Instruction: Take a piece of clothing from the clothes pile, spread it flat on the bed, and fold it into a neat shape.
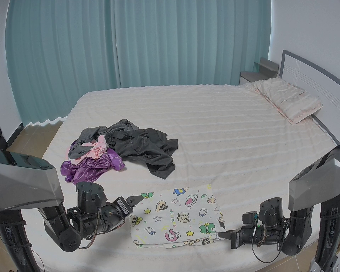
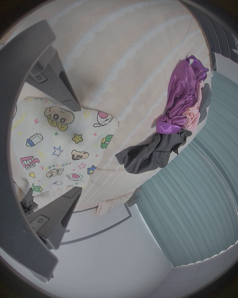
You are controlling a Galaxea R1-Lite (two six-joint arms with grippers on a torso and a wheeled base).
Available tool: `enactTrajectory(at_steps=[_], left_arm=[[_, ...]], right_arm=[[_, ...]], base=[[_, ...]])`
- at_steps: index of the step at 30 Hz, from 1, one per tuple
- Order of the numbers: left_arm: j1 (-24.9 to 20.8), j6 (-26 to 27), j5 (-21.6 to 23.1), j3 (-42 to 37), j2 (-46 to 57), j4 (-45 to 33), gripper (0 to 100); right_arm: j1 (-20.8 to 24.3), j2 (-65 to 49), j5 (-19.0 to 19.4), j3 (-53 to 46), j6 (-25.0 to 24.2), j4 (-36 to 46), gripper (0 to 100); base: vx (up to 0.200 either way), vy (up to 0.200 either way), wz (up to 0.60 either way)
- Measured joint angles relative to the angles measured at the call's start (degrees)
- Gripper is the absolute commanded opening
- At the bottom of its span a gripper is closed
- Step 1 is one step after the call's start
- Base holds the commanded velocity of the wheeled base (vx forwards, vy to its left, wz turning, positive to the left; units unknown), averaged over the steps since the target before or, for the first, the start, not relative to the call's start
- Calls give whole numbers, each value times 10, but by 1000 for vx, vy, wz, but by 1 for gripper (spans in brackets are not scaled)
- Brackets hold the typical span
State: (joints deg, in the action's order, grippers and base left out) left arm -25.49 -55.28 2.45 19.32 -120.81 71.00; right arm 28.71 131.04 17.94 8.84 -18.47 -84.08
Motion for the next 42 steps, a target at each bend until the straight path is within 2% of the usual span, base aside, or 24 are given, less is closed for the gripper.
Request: enactTrajectory(at_steps=[7, 8, 17, 23, 28, 34, 42], left_arm=[[0, 1, 0, 0, -2, 0, 100], [0, 1, 0, 0, -3, 0, 100], [0, 0, 2, 1, -5, 0, 100], [2, -3, 28, 0, -5, 0, 100], [5, -4, 36, 0, -5, 0, 100], [6, -10, 41, -1, -5, 0, 100], [8, -16, 44, 1, -5, 0, 100]], right_arm=[[-12, -3, 0, -6, 39, 45, 0], [-12, -3, 0, -6, 40, 46, 100], [-23, -12, 0, -7, 42, 37, 100], [-49, -55, -2, 22, 41, 51, 100], [-58, -73, -8, 112, 30, 140, 100], [-61, -68, -16, 276, -21, 273, 100], [-59, -9, -41, 410, -59, 361, 100]], base=[[0, 0, 0], [0, 0, 0], [0, 0, 0], [0, 0, 0], [0, 0, 0], [0, 0, 0], [0, 0, 0]])
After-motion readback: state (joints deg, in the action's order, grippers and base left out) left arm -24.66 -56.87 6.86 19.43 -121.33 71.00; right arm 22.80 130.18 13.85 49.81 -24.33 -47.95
